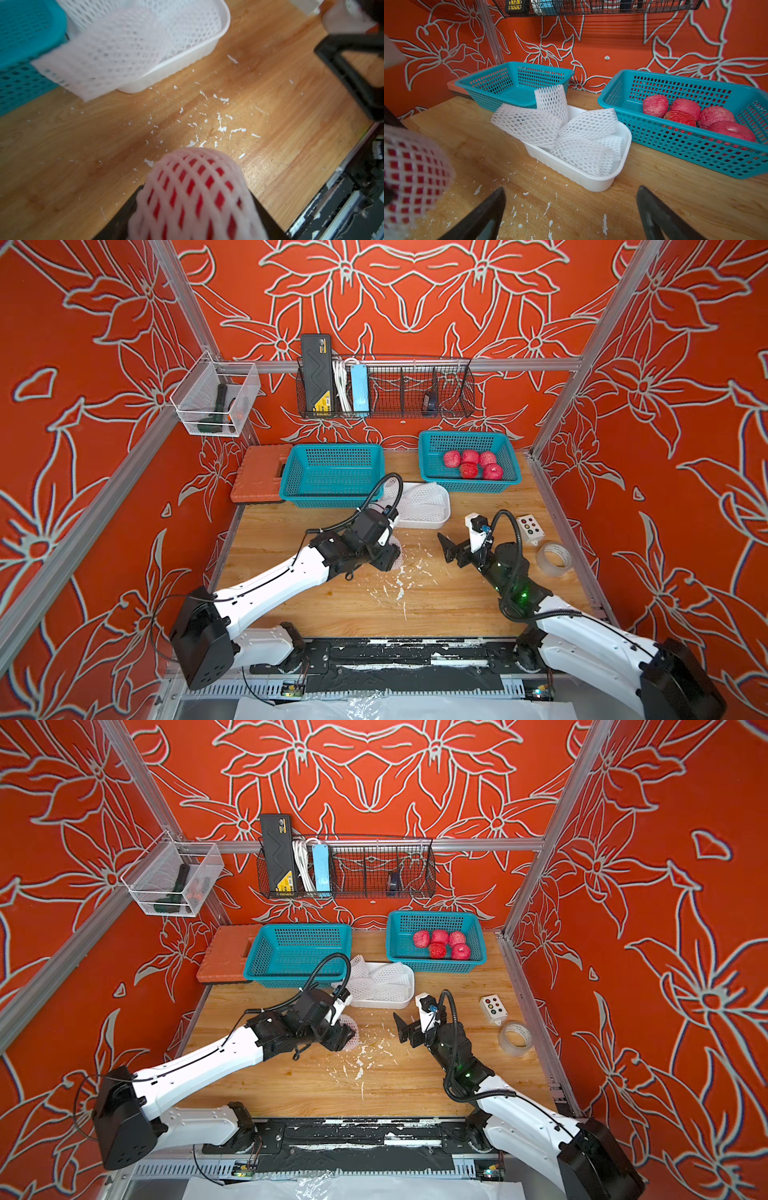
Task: Remove foam nets from apples
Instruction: Place the apple at the center of the board.
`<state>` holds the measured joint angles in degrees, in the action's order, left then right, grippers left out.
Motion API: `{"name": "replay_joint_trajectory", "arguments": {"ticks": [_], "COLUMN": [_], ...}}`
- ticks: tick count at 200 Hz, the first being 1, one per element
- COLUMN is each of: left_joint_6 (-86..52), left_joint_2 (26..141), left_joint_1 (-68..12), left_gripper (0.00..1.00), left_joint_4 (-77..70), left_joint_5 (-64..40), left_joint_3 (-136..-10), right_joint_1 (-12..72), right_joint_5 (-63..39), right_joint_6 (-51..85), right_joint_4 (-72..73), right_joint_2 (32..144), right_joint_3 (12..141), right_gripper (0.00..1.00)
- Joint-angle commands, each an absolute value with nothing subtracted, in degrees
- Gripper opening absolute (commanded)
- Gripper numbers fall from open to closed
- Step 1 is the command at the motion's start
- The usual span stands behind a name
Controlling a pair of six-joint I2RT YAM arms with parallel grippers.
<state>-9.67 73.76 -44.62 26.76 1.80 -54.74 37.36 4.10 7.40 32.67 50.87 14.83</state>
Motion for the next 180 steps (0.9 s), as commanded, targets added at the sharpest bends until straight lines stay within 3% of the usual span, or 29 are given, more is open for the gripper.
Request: {"name": "replay_joint_trajectory", "arguments": {"ticks": [1, 65, 97, 131, 180], "left_joint_6": [-10.4, -8.7, -7.0, -6.7, -6.6], "left_joint_2": [79.3, 89.3, 92.7, 95.9, 94.3], "left_joint_1": [-46.9, -48.0, -48.0, -48.1, -48.1], "left_gripper": [0.63, 0.63, 0.70, 0.70, 0.91], "left_joint_4": [25.4, 20.6, 20.4, 19.5, 17.4], "left_joint_5": [5.5, 6.5, 6.3, 8.0, 8.7], "left_joint_3": [-55.9, -57.9, -59.3, -59.9, -59.5], "right_joint_1": [37.6, 37.6, 37.6, 37.6, 37.6], "right_joint_5": [6.6, 8.0, 8.4, 8.2, 8.4], "right_joint_6": [6.8, 6.3, 6.4, 6.4, 6.4], "right_joint_4": [34.7, 33.6, 33.9, 33.6, 33.8], "right_joint_2": [50.4, 48.9, 48.2, 47.9, 48.2], "right_joint_3": [13.9, 13.6, 13.3, 13.4, 13.3], "right_gripper": [0.98, 0.98, 0.98, 0.98, 0.98]}}
